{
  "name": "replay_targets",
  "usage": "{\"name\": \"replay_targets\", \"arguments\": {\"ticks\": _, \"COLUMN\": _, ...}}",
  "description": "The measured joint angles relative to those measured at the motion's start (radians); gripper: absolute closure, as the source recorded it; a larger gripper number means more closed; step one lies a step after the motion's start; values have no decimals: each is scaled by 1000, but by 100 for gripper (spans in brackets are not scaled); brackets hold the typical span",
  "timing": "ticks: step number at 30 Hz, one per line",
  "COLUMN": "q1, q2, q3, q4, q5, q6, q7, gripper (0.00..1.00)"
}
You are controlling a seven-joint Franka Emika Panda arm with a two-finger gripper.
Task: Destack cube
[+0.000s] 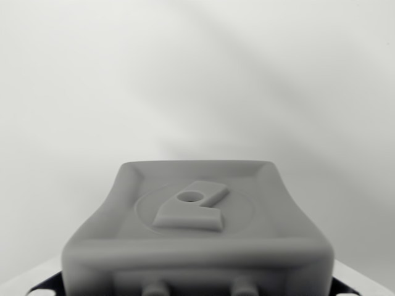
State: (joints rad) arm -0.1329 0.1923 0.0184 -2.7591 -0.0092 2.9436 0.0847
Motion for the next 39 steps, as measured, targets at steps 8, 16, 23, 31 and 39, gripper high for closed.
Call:
{"name": "replay_targets", "arguments": {"ticks": 8, "q1": 7, "q2": 66, "q3": -7, "q4": 14, "q5": -1, "q6": 53, "q7": 1, "gripper": 100}}
{"name": "replay_targets", "arguments": {"ticks": 16, "q1": 12, "q2": 114, "q3": -11, "q4": 25, "q5": -1, "q6": 90, "q7": 1, "gripper": 100}}
{"name": "replay_targets", "arguments": {"ticks": 23, "q1": 12, "q2": 145, "q3": -12, "q4": 35, "q5": -1, "q6": 112, "q7": 1, "gripper": 100}}
{"name": "replay_targets", "arguments": {"ticks": 31, "q1": 13, "q2": 163, "q3": -13, "q4": 39, "q5": -1, "q6": 126, "q7": 1, "gripper": 100}}
{"name": "replay_targets", "arguments": {"ticks": 39, "q1": 14, "q2": 166, "q3": -13, "q4": 40, "q5": -1, "q6": 128, "q7": 1, "gripper": 0}}
